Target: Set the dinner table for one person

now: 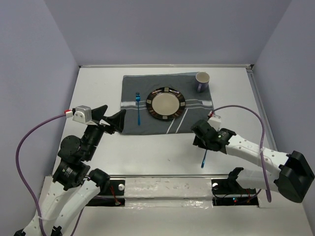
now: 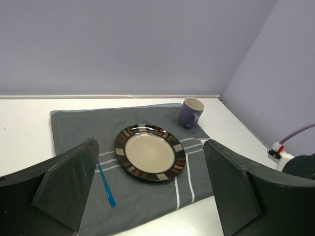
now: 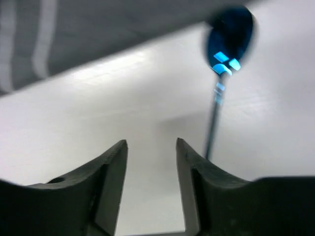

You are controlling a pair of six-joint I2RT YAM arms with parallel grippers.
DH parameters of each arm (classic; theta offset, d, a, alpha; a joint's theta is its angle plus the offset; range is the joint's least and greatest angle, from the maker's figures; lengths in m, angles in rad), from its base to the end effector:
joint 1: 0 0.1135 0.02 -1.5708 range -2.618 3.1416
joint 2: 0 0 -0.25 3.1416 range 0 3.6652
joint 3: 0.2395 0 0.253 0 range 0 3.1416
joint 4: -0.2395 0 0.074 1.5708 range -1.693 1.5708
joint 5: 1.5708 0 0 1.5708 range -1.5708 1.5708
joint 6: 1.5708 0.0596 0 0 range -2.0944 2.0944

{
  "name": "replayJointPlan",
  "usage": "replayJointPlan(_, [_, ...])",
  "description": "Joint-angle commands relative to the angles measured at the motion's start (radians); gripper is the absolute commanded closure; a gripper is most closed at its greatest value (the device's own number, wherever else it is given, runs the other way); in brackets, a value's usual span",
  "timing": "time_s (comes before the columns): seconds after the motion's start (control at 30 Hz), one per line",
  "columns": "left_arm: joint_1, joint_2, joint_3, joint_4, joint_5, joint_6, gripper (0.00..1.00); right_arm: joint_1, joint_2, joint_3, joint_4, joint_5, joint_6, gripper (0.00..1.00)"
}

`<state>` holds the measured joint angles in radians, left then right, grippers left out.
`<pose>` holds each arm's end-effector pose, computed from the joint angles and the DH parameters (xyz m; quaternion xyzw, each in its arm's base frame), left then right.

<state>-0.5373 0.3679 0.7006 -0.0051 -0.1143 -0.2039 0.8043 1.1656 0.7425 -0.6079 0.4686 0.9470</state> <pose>0.1113 -0.0584 0.3833 0.0507 0.5810 -0.2629 0.7686 0.1828 0.1510 0.1880 0.1286 0.9307 0.0559 0.3380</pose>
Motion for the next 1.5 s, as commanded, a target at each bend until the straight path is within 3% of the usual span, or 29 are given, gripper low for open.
replayJointPlan(0.0, [-0.023,-0.009,0.007,0.039,0.001,0.008,0.01,-0.017,-0.050,-0.055,-0.246,0.039,0.233,0.44])
replayJointPlan(0.07, [-0.032,-0.011,0.008,0.037,-0.002,0.008,0.01,-0.040,-0.032,-0.064,-0.265,0.065,0.262,0.38])
replayJointPlan(0.17, [-0.036,-0.017,0.008,0.036,-0.008,0.011,0.01,-0.108,-0.004,-0.083,-0.259,0.090,0.257,0.38])
replayJointPlan(0.4, [-0.049,-0.009,0.008,0.036,-0.010,0.015,0.01,-0.229,0.020,-0.123,0.005,0.015,0.037,0.57])
replayJointPlan(0.8, [-0.047,0.011,0.008,0.036,-0.015,0.017,0.01,-0.238,0.149,-0.141,0.119,-0.064,-0.013,0.63])
replayJointPlan(0.97, [-0.044,0.012,0.008,0.034,-0.016,0.017,0.01,-0.238,0.160,-0.149,0.119,-0.071,-0.005,0.88])
replayJointPlan(1.0, [-0.044,0.014,0.007,0.034,-0.016,0.015,0.01,-0.238,0.148,-0.147,0.114,-0.070,-0.007,0.98])
replayJointPlan(1.03, [-0.043,0.016,0.007,0.034,-0.016,0.017,0.01,-0.238,0.143,-0.144,0.091,-0.065,-0.010,1.00])
replayJointPlan(1.33, [-0.038,0.023,0.007,0.036,-0.012,0.015,0.01,-0.238,0.006,-0.002,-0.066,-0.022,-0.128,1.00])
replayJointPlan(1.47, [-0.030,0.031,0.007,0.036,-0.010,0.014,0.01,-0.238,0.067,0.205,-0.021,0.018,-0.336,1.00])
